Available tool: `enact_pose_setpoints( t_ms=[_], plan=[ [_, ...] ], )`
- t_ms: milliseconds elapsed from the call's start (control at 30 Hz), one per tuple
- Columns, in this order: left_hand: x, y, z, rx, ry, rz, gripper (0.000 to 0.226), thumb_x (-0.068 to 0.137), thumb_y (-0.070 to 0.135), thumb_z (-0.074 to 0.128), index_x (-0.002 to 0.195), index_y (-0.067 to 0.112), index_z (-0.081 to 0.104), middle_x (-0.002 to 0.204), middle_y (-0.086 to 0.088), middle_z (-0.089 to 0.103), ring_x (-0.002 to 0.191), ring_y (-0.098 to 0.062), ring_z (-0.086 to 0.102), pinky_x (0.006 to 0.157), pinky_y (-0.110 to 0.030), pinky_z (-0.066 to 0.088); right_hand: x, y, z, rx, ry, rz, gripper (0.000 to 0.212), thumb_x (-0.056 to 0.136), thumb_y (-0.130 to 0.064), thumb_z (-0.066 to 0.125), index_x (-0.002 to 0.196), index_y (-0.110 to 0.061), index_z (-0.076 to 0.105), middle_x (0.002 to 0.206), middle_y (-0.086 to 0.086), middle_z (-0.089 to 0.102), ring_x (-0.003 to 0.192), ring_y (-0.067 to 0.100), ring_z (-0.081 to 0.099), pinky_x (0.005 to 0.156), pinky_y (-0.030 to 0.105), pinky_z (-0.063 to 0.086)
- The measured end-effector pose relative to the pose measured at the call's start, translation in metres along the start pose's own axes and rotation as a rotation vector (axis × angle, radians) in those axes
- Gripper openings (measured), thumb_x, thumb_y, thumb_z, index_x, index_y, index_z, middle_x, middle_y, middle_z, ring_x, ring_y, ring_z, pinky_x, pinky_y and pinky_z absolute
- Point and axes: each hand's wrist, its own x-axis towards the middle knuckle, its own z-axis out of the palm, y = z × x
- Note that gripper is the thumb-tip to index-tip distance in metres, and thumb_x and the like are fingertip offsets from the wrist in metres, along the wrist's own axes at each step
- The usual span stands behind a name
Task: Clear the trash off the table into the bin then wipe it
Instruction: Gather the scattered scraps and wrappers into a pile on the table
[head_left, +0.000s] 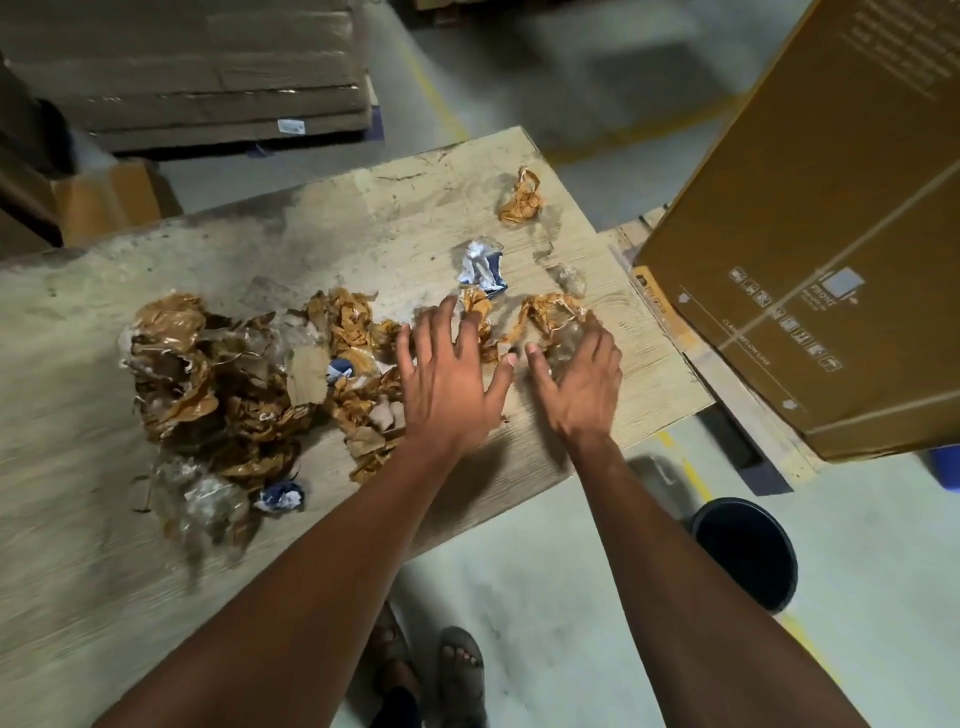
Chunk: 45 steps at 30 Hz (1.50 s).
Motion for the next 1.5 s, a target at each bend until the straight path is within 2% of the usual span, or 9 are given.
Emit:
enact_pose_setpoints(
  t_ms=[167, 367, 567, 733, 933, 1067, 1200, 1400, 1500],
  plan=[
    [0.036, 0.005, 0.001, 0.006, -0.025, 0.021, 0.070, 0.105, 0.066, 0.039, 0.154, 0.017, 0.046, 0.171, -0.012, 0.031, 0.158, -0.034, 0.029, 0.130, -0.062, 0.017, 0.023, -0.018, 0.008, -0.020, -0.021, 0.050, 0.118, 0.086, -0.093, 0.032, 0.169, -0.011, 0.017, 0.173, 0.020, 0.018, 0.146, 0.041, 0.036, 0.117, 0.060, 0.038],
    [0.107, 0.004, 0.012, -0.013, 0.028, 0.087, 0.070, 0.102, 0.066, 0.045, 0.151, 0.017, 0.047, 0.167, -0.011, 0.037, 0.152, -0.033, 0.036, 0.127, -0.058, 0.023, 0.047, -0.023, 0.026, -0.149, -0.072, 0.085, 0.133, 0.077, -0.103, 0.025, 0.172, -0.013, -0.001, 0.181, 0.011, 0.004, 0.131, 0.038, 0.043, 0.099, 0.045, 0.037],
    [0.203, 0.019, 0.035, -0.027, -0.114, 0.120, 0.087, 0.099, 0.068, 0.047, 0.169, 0.020, 0.026, 0.179, -0.009, 0.018, 0.163, -0.034, 0.019, 0.132, -0.056, 0.015, 0.052, -0.028, 0.031, -0.230, -0.096, 0.037, 0.128, 0.082, -0.103, 0.027, 0.172, -0.020, -0.009, 0.180, 0.004, 0.012, 0.140, 0.038, 0.039, 0.099, 0.047, 0.036],
    [0.260, 0.026, 0.061, -0.118, -0.337, 0.131, 0.094, 0.103, 0.060, 0.054, 0.174, 0.024, 0.005, 0.183, -0.002, -0.003, 0.168, -0.031, 0.001, 0.135, -0.052, 0.005, 0.053, -0.031, 0.029, -0.244, -0.103, 0.017, 0.123, 0.083, -0.103, 0.025, 0.172, -0.022, 0.000, 0.174, 0.004, 0.027, 0.145, 0.034, 0.034, 0.098, 0.048, 0.035],
    [0.262, 0.031, 0.081, -0.160, -0.430, 0.311, 0.065, 0.107, 0.038, 0.061, 0.164, 0.015, 0.039, 0.169, -0.005, 0.037, 0.153, -0.030, 0.034, 0.128, -0.043, 0.031, 0.058, -0.030, 0.032, -0.266, -0.083, 0.025, 0.117, 0.088, -0.098, 0.029, 0.172, -0.021, 0.007, 0.161, 0.005, 0.040, 0.142, 0.030, 0.036, 0.095, 0.047, 0.037],
    [0.233, 0.026, 0.077, -0.235, -0.396, 0.389, 0.036, 0.107, 0.028, 0.059, 0.142, 0.018, 0.062, 0.142, -0.003, 0.058, 0.125, -0.025, 0.051, 0.103, -0.043, 0.051, 0.058, -0.030, 0.033, -0.228, -0.083, 0.055, 0.121, 0.088, -0.096, 0.037, 0.173, -0.017, 0.002, 0.171, 0.006, 0.030, 0.143, 0.032, 0.038, 0.098, 0.048, 0.039],
    [0.199, 0.020, 0.068, -0.363, -0.465, 0.376, 0.027, 0.112, 0.023, 0.046, 0.130, 0.021, 0.065, 0.124, -0.004, 0.069, 0.113, -0.021, 0.059, 0.093, -0.041, 0.053, 0.059, -0.028, 0.030, -0.210, -0.090, 0.027, 0.119, 0.088, -0.090, 0.044, 0.173, -0.020, -0.002, 0.181, -0.001, 0.007, 0.148, 0.030, 0.033, 0.094, 0.045, 0.036],
    [0.184, 0.013, 0.041, -0.456, -0.604, 0.221, 0.026, 0.108, 0.019, 0.056, 0.132, 0.027, 0.060, 0.105, 0.007, 0.074, 0.077, -0.009, 0.064, 0.073, -0.027, 0.045, 0.058, -0.025, 0.026, -0.197, -0.110, -0.038, 0.092, 0.089, -0.083, 0.046, 0.165, -0.032, 0.029, 0.166, -0.006, 0.041, 0.146, 0.029, 0.033, 0.090, 0.044, 0.032],
    [0.179, 0.001, 0.023, -0.526, -0.500, 0.117, 0.032, 0.104, 0.020, 0.066, 0.133, 0.035, 0.061, 0.110, 0.012, 0.076, 0.076, 0.001, 0.066, 0.073, -0.024, 0.051, 0.058, -0.021, 0.029, -0.233, -0.104, -0.057, 0.075, 0.094, -0.079, 0.040, 0.150, -0.030, 0.044, 0.158, -0.003, 0.049, 0.143, 0.032, 0.037, 0.093, 0.047, 0.034]
  ],
)
